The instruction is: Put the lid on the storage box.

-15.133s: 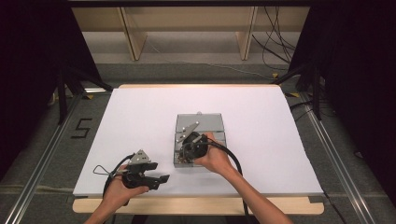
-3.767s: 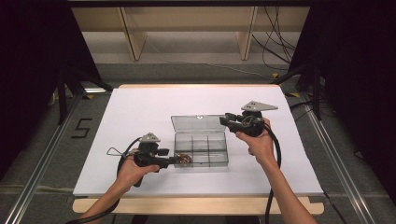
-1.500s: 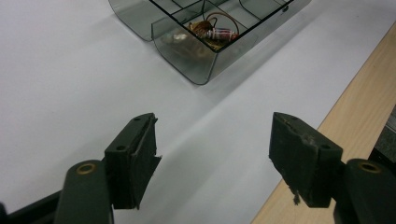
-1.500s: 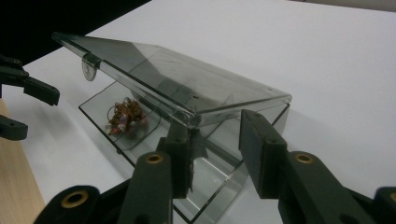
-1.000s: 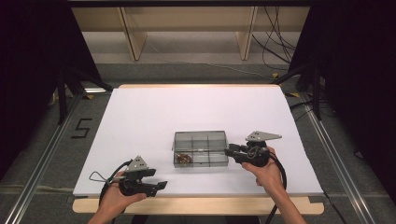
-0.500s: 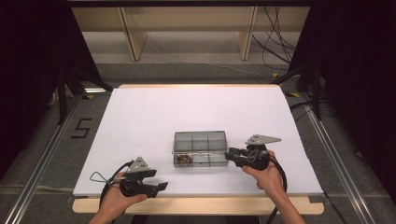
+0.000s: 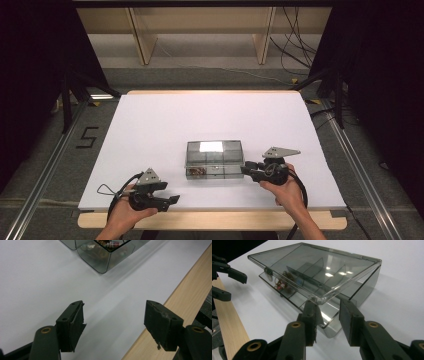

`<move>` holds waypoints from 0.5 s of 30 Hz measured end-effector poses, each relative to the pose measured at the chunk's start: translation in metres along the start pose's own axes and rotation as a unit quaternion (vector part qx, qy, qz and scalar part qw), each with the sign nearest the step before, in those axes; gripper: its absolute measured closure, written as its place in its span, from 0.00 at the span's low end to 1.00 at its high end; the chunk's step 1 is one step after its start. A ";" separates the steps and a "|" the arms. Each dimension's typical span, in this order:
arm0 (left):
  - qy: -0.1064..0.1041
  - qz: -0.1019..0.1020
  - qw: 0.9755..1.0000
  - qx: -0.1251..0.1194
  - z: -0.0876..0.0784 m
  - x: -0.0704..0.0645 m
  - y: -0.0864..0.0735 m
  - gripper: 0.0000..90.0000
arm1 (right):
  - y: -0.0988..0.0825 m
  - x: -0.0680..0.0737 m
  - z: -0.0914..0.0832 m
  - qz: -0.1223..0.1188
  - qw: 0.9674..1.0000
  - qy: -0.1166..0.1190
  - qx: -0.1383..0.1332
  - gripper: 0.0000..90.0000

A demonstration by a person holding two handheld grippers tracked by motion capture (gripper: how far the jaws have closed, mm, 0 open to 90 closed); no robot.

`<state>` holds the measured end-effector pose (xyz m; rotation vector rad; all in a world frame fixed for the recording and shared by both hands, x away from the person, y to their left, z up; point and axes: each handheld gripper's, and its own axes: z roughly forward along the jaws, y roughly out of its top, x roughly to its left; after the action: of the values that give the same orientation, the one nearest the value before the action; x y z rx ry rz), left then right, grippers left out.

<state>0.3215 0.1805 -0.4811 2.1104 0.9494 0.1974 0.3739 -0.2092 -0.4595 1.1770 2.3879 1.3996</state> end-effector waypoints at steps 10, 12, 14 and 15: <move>-0.004 -0.002 1.000 0.000 0.000 0.000 0.000 0.35 | -0.006 0.002 0.002 0.008 1.000 0.010 0.011 0.75; -0.003 -0.002 1.000 0.000 0.000 0.001 0.000 0.35 | -0.006 0.000 0.002 -0.010 1.000 0.002 0.014 0.75; -0.005 -0.009 1.000 -0.006 0.001 0.001 0.000 0.35 | -0.007 0.002 0.003 -0.003 1.000 0.006 0.014 0.75; -0.003 -0.006 1.000 -0.005 0.001 0.001 0.000 0.35 | -0.007 0.001 0.003 -0.015 1.000 -0.003 0.017 0.74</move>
<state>0.3224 0.1811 -0.4820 2.0947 0.9553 0.1883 0.3708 -0.2086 -0.4666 1.1484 2.4243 1.3487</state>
